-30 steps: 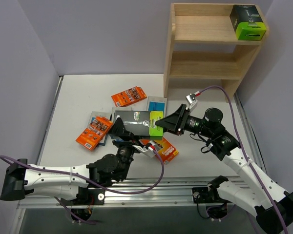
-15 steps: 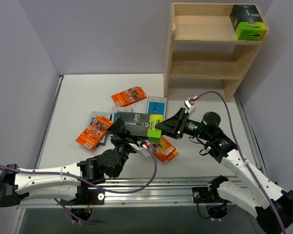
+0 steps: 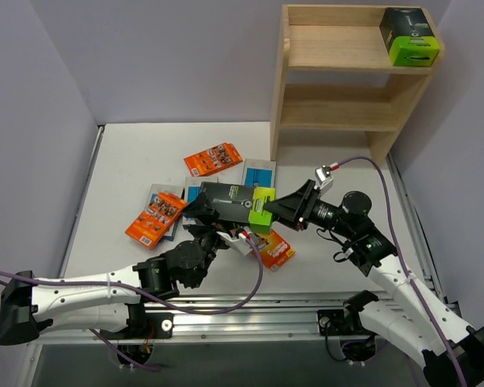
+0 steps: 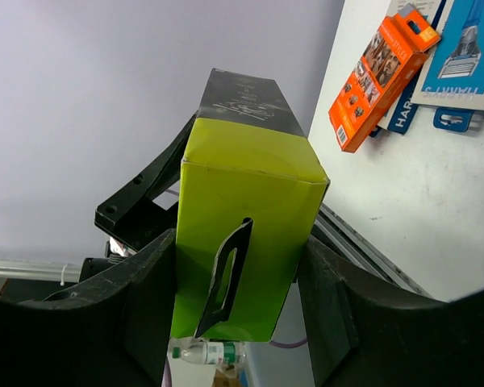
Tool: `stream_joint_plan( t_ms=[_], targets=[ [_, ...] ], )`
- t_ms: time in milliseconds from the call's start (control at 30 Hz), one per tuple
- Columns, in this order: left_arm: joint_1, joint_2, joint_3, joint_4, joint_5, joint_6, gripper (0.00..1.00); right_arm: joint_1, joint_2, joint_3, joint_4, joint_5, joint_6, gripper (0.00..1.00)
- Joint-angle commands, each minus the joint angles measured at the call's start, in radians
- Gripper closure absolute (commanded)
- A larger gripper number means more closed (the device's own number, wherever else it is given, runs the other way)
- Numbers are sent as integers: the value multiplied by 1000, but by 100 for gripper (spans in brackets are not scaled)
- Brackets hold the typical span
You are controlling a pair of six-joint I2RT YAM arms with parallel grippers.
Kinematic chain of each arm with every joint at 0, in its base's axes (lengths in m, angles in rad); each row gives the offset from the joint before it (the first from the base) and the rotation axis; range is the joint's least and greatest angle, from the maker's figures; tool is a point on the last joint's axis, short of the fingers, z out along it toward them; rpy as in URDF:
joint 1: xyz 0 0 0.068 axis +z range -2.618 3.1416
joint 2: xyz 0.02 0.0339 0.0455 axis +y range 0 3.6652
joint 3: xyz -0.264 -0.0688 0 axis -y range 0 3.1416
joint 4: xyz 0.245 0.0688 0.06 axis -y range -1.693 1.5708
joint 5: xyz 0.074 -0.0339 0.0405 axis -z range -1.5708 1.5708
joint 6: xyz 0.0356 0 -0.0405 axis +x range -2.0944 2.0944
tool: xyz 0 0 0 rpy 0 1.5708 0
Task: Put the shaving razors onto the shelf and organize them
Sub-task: Place the shaving razor onto shelf
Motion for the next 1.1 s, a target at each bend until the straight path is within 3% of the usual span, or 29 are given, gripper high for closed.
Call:
stream_joint_plan(
  t_ms=[0, 667, 1067],
  targets=[
    [67, -26, 67, 216, -284, -44, 6, -67, -55, -32, 107, 15, -58, 100],
    [70, -66, 50, 255, -304, 19, 6, -128, -61, -70, 256, 104, 114, 100],
    [73, -109, 31, 308, -309, 62, 6, -285, -72, -66, 279, 134, 215, 100]
  ],
)
